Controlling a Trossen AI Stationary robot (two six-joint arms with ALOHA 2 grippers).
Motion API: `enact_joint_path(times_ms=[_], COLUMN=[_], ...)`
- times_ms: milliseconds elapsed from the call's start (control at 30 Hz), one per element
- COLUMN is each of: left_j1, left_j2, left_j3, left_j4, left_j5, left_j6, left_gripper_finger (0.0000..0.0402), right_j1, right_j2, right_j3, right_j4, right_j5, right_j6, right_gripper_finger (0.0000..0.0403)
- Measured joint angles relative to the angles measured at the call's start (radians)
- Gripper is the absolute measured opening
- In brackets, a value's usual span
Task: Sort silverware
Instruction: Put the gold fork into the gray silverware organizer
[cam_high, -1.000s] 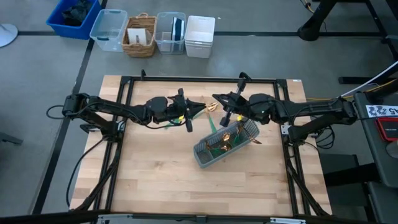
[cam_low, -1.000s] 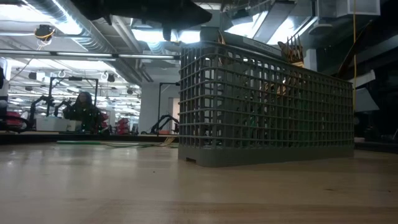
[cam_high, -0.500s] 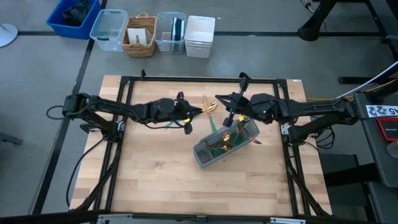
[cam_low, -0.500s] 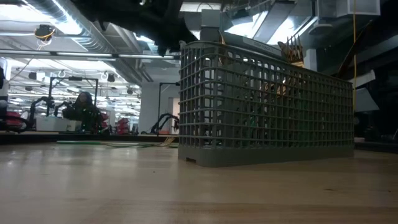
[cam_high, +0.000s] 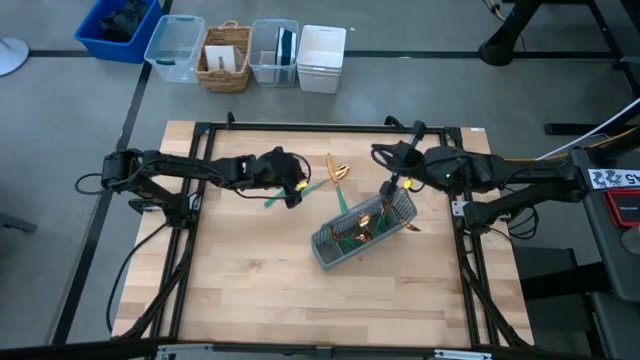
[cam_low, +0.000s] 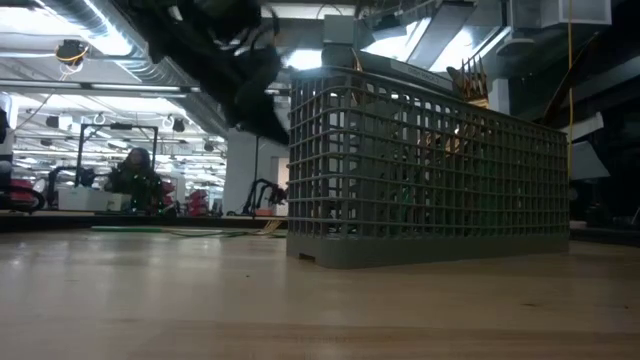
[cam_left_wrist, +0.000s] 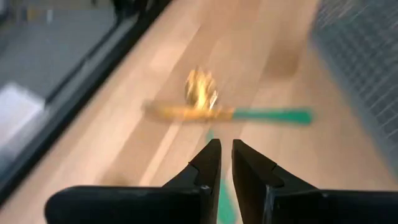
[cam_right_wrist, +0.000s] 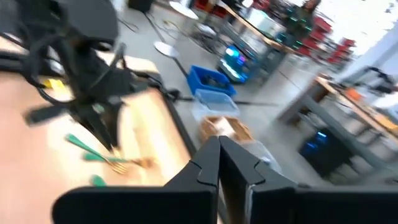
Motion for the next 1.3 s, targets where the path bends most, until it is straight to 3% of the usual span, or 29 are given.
enact_joint_path(times_ms=[167, 333, 633, 833, 1133, 1300], left_j1=[0.066, 0.099, 0.084, 0.074, 0.08, 0.094], left_j2=[0.0, 0.0, 0.043, 0.121, 0.192, 0.198], left_j3=[0.0, -0.002, -0.072, -0.079, -0.079, -0.079], left_j4=[-0.196, -0.382, -0.309, -0.24, -0.15, -0.15], left_j5=[-0.001, 0.025, 0.085, 0.09, 0.075, 0.042], left_j6=[-0.172, -0.259, -0.259, -0.155, -0.135, -0.147], left_gripper_finger=[0.0031, 0.0031, 0.0031, 0.0037, 0.0123, 0.0137], right_j1=[0.0, -0.003, -0.002, -0.002, -0.002, -0.002], right_j2=[-0.029, -0.047, -0.047, -0.047, -0.046, -0.046], right_j3=[0.0, 0.0, 0.0, 0.0, 0.0, 0.0], right_j4=[-0.105, -0.21, -0.342, -0.384, -0.397, -0.41], right_j5=[0.11, 0.118, 0.094, 0.008, -0.05, -0.05], right_j6=[0.027, 0.1, 0.187, 0.211, 0.212, 0.212], right_gripper_finger=[0.0012, 0.0012, 0.0012, 0.0012, 0.0012, 0.0012])
